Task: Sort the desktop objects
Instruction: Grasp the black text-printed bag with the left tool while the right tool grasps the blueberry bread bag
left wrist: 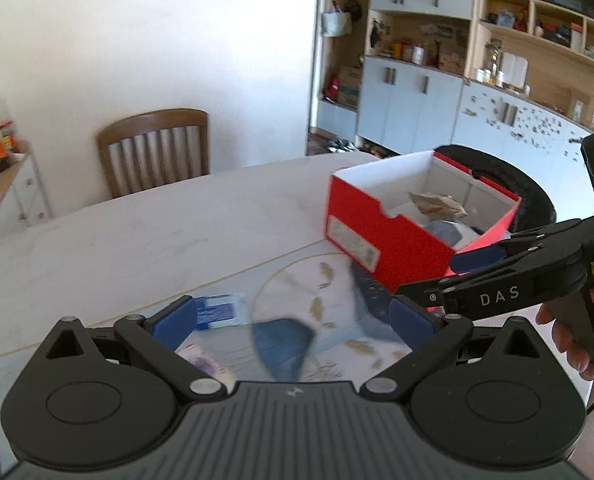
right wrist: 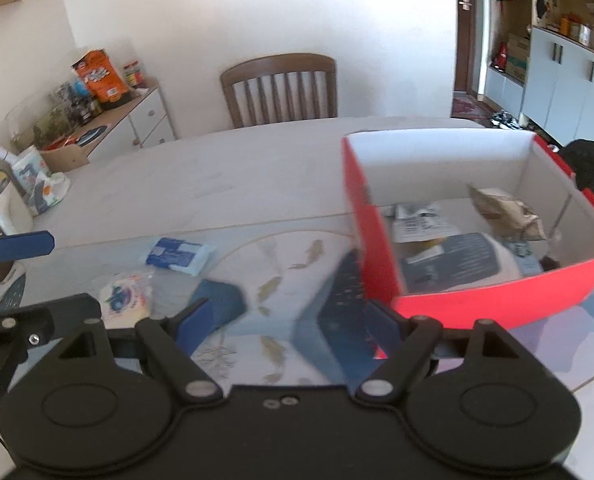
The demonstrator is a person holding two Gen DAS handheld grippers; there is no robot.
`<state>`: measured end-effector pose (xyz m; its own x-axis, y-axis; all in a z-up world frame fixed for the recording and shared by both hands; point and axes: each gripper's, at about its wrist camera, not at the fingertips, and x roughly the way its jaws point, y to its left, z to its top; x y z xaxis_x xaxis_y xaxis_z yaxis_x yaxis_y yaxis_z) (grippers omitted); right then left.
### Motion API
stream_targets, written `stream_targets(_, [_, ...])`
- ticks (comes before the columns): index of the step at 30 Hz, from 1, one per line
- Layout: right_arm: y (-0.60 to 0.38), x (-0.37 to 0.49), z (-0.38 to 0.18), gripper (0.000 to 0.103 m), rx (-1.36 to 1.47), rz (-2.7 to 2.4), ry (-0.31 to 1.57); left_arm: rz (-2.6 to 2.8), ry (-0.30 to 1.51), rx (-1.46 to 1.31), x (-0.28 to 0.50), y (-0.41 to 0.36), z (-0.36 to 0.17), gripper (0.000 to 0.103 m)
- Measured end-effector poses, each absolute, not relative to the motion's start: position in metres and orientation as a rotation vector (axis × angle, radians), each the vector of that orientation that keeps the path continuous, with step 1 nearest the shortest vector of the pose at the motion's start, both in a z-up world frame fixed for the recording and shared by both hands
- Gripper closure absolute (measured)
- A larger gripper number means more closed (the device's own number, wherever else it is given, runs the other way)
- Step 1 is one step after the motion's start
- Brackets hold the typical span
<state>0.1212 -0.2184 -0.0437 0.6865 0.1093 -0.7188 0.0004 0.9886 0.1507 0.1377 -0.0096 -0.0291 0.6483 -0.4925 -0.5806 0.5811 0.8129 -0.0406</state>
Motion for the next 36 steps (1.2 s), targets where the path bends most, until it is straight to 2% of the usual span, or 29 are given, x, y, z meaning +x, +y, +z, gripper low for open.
stream_targets(12, [-0.167,0.142,-0.053,0.02,0.093,0.13,0.831,-0.52,0.662,0.116,0.129,0.049,-0.068,0.0])
stream_targets(29, [-0.1,0.178,-0.079,0.02,0.031,0.247,0.873,-0.422,0.787,0.121,0.137,0.073,-0.125,0.002])
stream_targets(36, [-0.078,0.193,-0.092,0.02,0.038,0.267,0.89,-0.376,0.839,0.066,0.143,0.079,-0.137,0.01])
